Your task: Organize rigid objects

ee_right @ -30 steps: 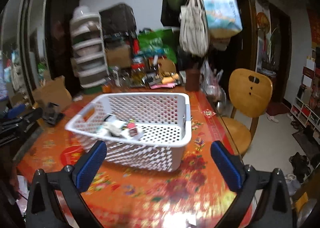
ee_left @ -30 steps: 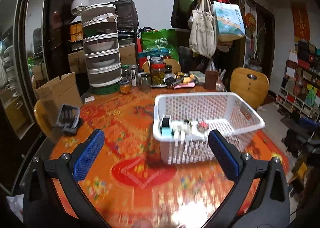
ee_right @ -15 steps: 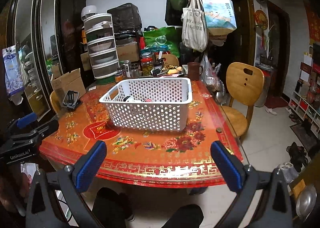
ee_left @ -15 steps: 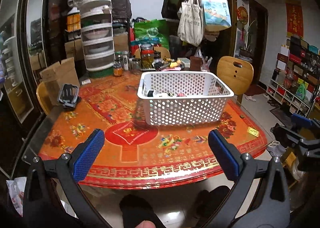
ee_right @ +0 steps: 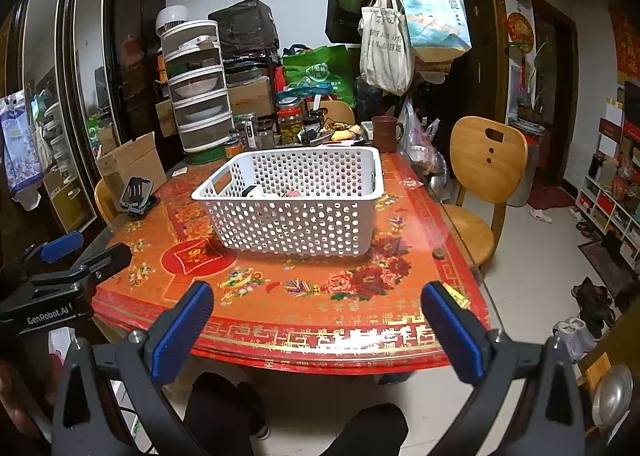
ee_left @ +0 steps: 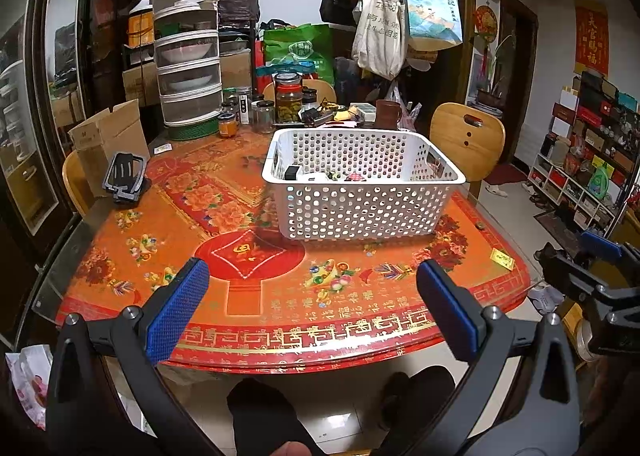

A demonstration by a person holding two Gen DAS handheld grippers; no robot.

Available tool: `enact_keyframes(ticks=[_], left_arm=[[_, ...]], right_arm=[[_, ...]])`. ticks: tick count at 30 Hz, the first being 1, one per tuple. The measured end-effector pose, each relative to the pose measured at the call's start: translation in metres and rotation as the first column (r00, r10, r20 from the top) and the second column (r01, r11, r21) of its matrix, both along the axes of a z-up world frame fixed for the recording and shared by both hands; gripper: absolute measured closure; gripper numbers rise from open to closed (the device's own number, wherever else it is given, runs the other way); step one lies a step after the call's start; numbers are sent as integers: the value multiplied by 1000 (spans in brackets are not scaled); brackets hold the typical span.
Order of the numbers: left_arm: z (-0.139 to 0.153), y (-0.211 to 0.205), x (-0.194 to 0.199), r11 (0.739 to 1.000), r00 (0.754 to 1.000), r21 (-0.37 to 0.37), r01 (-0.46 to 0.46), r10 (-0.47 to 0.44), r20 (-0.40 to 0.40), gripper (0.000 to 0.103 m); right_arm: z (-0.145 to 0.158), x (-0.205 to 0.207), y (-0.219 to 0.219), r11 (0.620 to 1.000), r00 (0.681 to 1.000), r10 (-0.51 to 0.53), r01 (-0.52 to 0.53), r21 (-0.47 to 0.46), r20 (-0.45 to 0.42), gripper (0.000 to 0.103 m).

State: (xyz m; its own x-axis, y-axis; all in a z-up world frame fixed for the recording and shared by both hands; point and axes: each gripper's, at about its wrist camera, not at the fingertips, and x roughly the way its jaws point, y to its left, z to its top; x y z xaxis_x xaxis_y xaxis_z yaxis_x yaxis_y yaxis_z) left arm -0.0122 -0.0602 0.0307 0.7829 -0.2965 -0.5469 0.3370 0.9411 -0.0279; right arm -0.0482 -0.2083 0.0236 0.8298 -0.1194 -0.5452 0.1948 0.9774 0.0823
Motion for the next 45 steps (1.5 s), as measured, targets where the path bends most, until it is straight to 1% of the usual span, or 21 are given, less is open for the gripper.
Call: enact_keyframes(ticks=[17, 45], left_arm=[[0, 4, 1, 1000, 1000, -5, 3, -3, 1, 1], [-3, -2, -1, 1000, 1000, 1, 11, -11, -8, 1]], right_arm=[[2, -4, 4, 1000, 1000, 7, -7, -6, 7, 0], [1, -4, 9, 1000, 1000, 11, -11, -14, 4, 0]])
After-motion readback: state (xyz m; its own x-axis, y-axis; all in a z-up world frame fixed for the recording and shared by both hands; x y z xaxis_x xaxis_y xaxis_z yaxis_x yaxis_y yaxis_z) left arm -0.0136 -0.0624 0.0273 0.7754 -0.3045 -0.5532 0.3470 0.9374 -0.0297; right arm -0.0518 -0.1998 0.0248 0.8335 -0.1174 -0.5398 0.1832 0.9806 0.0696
